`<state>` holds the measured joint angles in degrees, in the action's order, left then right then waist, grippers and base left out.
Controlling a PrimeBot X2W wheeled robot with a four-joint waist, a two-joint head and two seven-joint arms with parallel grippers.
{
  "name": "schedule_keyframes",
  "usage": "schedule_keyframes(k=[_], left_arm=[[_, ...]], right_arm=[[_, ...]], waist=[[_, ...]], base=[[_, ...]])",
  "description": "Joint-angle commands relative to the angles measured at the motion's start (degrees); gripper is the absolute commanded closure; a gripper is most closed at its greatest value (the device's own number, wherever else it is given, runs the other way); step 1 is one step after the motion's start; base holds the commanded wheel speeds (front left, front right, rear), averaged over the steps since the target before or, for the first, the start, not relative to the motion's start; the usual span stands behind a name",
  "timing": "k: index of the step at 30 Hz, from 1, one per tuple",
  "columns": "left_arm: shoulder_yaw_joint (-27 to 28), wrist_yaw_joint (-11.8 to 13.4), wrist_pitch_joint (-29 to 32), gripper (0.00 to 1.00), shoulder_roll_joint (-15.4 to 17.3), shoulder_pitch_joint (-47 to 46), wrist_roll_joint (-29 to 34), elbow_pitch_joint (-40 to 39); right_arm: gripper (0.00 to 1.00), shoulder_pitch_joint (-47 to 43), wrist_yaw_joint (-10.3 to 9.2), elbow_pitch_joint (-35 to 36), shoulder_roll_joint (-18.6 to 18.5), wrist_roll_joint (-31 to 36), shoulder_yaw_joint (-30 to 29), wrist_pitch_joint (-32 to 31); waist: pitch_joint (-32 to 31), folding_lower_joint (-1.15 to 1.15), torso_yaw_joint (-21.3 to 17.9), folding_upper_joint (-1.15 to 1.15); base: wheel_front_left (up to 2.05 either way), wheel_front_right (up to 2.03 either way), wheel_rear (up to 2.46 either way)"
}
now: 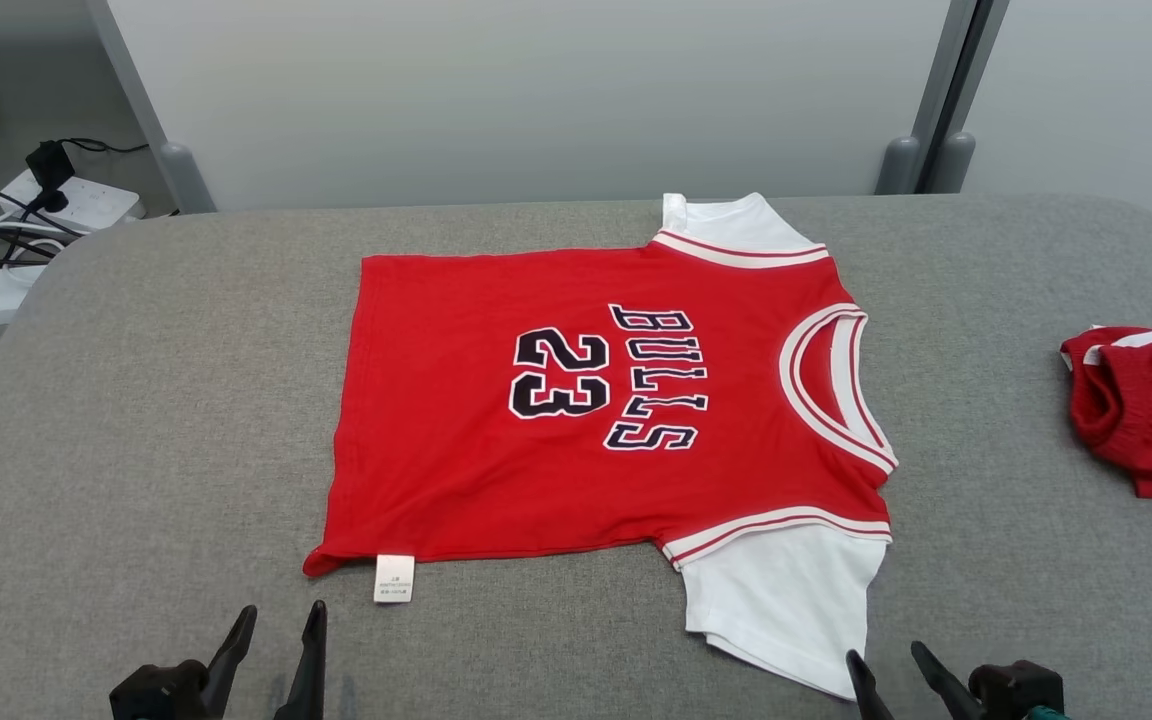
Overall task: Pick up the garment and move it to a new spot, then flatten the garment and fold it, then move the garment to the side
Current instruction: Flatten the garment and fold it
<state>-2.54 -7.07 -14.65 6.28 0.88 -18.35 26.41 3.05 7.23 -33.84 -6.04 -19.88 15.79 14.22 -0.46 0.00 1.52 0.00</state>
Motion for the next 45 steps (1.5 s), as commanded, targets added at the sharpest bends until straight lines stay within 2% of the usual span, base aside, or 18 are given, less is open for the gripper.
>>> schedule_keyframes(k=[1,8,18,28,31,32,33,34,37,45], left_arm=[[1.6,-0.4,-0.3,0.0,0.8,-1.9,-0.7,-1.1],[1.0,-0.4,-0.3,0.0,1.2,-2.2,-1.0,-0.8],[-0.4,-0.4,-0.3,0.0,1.2,-3.9,-1.1,-0.9],[-1.0,-0.4,-0.3,0.0,1.3,-4.5,-1.4,-0.9],[-0.8,-0.4,-0.3,0.0,1.2,-4.5,-1.4,-0.9],[-0.7,-0.4,-0.3,0.0,1.2,-4.4,-1.4,-0.8],[-0.7,-0.4,-0.3,0.0,1.2,-4.4,-1.4,-0.8],[-0.7,-0.4,-0.3,0.0,1.2,-4.4,-1.5,-0.8],[-1.0,-0.4,-0.3,0.0,1.1,-4.6,-1.5,-0.8],[-1.9,-0.4,-0.3,0.0,1.2,-5.3,-1.4,-1.1]], right_arm=[[0.0,1.7,0.25,-0.5,-0.7,-1.1,2.1,0.8],[0.0,3.0,0.25,-5.1,-0.5,-4.4,5.4,0.8],[0.0,5.9,0.25,-8.8,0.0,-7.8,6.9,0.8],[0.0,8.5,0.25,-14.8,-0.3,-12.0,13.1,0.2],[0.14,8.8,0.25,-15.6,-0.8,-12.7,15.2,0.2],[0.29,9.0,0.25,-15.7,-1.0,-12.9,16.0,0.2],[0.51,9.1,0.25,-15.8,-1.1,-13.0,17.0,0.1],[0.57,9.1,0.25,-15.8,-1.3,-13.3,17.9,-0.1],[1.0,9.3,0.25,-15.5,-1.7,-14.5,20.3,-0.5],[1.0,9.6,0.25,-13.0,-6.2,-18.9,22.5,-0.3]], waist=[[0.2,0.0,0.2,0.0],[1.1,0.0,0.5,0.0],[3.2,0.0,1.7,0.0],[4.6,0.0,2.9,0.0],[4.6,0.0,2.8,0.0],[4.5,0.0,2.7,0.0],[4.5,0.0,2.6,0.0],[4.5,0.0,2.5,0.0],[4.6,0.0,2.1,0.0],[4.9,0.0,0.5,0.0]], base=[[0.0,0.0,0.0],[0.0,0.0,0.0],[0.0,0.0,0.0],[0.0,0.0,0.0],[0.0,0.0,0.0],[0.0,0.0,0.0],[0.0,0.0,0.0],[0.0,0.0,0.0],[0.0,0.0,0.0],[0.0,0.0,0.0]])
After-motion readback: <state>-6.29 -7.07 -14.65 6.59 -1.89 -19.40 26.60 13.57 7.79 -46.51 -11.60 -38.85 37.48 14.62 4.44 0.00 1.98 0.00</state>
